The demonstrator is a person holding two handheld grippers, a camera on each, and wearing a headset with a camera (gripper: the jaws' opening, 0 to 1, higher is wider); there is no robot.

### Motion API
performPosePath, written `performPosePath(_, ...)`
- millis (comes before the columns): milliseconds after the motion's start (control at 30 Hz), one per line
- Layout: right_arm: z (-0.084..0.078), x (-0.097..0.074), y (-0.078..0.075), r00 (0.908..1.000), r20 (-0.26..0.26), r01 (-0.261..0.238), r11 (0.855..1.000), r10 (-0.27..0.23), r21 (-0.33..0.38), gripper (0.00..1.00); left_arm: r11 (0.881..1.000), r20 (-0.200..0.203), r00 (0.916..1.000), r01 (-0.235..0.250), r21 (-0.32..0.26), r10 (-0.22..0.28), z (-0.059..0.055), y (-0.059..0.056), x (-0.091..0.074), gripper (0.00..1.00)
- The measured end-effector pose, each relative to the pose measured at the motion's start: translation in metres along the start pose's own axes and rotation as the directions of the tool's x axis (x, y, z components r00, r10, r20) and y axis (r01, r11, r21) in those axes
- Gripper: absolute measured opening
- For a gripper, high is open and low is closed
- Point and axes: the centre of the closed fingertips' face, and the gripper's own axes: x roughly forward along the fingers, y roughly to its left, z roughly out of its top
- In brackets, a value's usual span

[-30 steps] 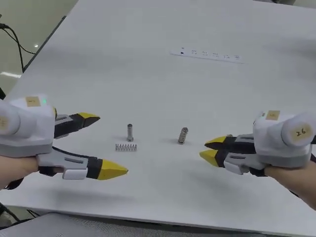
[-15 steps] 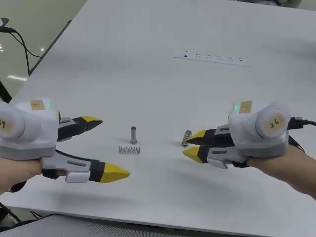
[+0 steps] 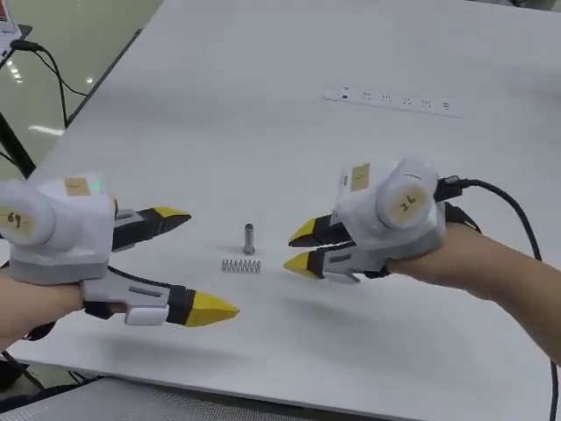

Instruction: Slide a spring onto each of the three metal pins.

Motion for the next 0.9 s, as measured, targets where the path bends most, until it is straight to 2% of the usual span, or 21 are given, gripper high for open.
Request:
performPosePath(233, 0.008, 0.019, -0.002, 0.9994, -0.010, -0.034, 0.999, 0.034, -0.018, 0.12, 1.000, -0.005, 1.0000, 0.000, -0.001, 0.000, -0.002, 0.001, -0.001, 0.91)
performPosePath(433, 0.005, 0.034, -0.002, 0.9978, -0.032, -0.058, 0.998, 0.058, -0.019, 0.12, 1.000, -0.001, 1.0000, -0.006, -0.005, 0.006, -0.001, 0.003, -0.002, 0.90)
performPosePath(567, -0.002, 0.047, -0.002, 0.9964, -0.052, -0.067, 0.998, 0.067, 0.004, 0.12, 1.000, -0.003, 1.0000, -0.004, -0.007, 0.004, -0.002, 0.004, -0.001, 0.90)
performPosePath(800, -0.012, 0.059, -0.001, 0.9924, -0.093, -0.080, 0.997, 0.080, -0.002, 0.12, 1.000, -0.008, 1.0000, -0.003, -0.011, 0.003, -0.006, 0.005, -0.001, 0.90)
performPosePath(900, -0.014, 0.063, -0.004, 0.9926, -0.096, -0.072, 0.997, 0.074, 0.018, 0.12, 1.000, -0.007, 1.0000, -0.005, -0.014, 0.005, -0.007, 0.005, -0.001, 0.90)
